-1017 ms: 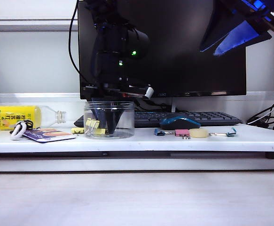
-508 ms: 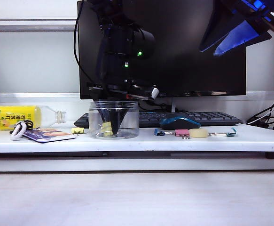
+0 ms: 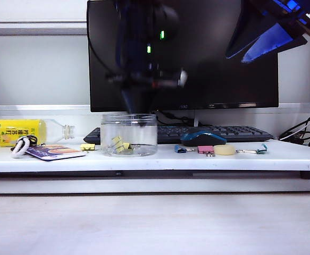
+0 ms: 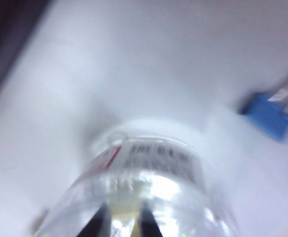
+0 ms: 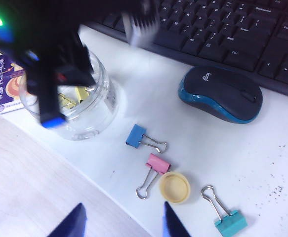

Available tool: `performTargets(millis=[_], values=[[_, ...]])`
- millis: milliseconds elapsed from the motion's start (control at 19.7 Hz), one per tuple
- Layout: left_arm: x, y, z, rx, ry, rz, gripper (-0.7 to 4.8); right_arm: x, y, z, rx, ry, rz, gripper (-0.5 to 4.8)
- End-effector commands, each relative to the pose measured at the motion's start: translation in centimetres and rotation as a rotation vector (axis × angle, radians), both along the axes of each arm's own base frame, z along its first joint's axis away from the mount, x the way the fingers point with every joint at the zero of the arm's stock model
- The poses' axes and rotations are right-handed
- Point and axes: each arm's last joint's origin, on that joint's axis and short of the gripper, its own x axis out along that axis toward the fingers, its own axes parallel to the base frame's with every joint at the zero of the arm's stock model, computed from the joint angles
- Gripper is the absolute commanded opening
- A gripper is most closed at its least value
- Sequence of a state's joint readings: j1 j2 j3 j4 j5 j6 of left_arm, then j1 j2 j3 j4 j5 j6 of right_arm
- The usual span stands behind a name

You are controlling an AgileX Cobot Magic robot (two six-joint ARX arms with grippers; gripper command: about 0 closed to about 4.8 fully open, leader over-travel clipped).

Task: Take the clips out of the round transparent plastic box and place them on the table.

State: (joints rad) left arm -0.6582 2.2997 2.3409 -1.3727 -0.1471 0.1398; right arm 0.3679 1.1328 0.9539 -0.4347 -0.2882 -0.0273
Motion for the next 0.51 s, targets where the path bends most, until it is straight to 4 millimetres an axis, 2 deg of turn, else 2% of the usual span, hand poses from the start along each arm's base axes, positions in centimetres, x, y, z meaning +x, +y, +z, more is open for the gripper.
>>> performTargets(millis=[51,203,356,508], values=[[-0.9,0.3,1.9,-0.018,-0.020,-0.004,0.87,0.0,0.0,0.4,0.007,-0.023,0.004,2.03],[-1.3,0.6,1.7,-0.006,0.029,0.015,0.96,0.0,0.0,0.4,0.007,-0.023,0.004,2.03],[-1.4,0.6,0.9,-0.002,0.064,0.015,2.23,0.0,0.0,0.3,0.007,-0.020,0.005,2.03],[-1.3,0.7,0.3,0.008,0.080,0.028,2.30,0.0,0.0,0.3,0.007,-0.021,0.005,2.03]])
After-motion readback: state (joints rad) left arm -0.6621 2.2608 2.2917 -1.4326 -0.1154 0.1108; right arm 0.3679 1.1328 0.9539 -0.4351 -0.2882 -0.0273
